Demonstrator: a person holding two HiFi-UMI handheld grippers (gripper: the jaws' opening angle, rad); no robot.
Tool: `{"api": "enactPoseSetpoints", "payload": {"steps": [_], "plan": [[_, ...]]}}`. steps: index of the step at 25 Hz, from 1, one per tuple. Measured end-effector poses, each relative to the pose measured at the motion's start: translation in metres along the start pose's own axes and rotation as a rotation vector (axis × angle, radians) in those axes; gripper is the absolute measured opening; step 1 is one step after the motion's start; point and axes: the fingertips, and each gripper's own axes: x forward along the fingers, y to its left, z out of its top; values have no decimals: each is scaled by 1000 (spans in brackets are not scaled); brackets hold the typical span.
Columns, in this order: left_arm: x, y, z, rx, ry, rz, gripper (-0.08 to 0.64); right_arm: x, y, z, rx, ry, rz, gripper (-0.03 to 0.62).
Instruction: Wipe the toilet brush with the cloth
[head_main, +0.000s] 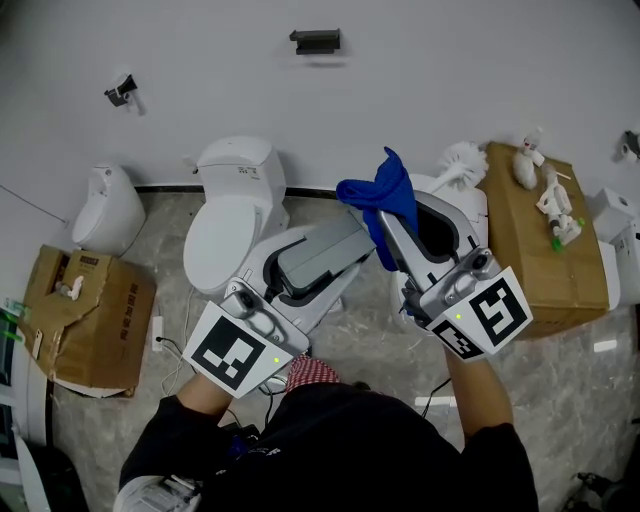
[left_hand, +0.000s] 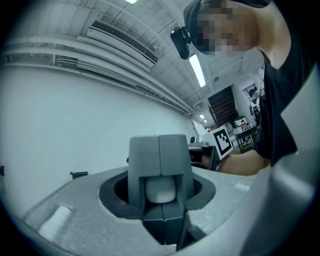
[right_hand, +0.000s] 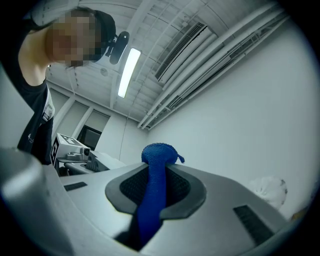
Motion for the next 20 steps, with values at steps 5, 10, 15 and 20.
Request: {"api": "enactPoseSetpoints", "payload": {"steps": [5,10,15,20], "plan": [[-4,0,-4,4,14,14,175,0,-1,-4,-1,3,9,67],[-7,-2,-7,21,29,17,175,-1,-2,-8,-2,14,11,67],[-28,4,-12,-15,42,15,175,8,13,-19,15,34,21,67],[-42,10,-17,-8,53,6,175,16,26,-25,15,43,26,67]]}}
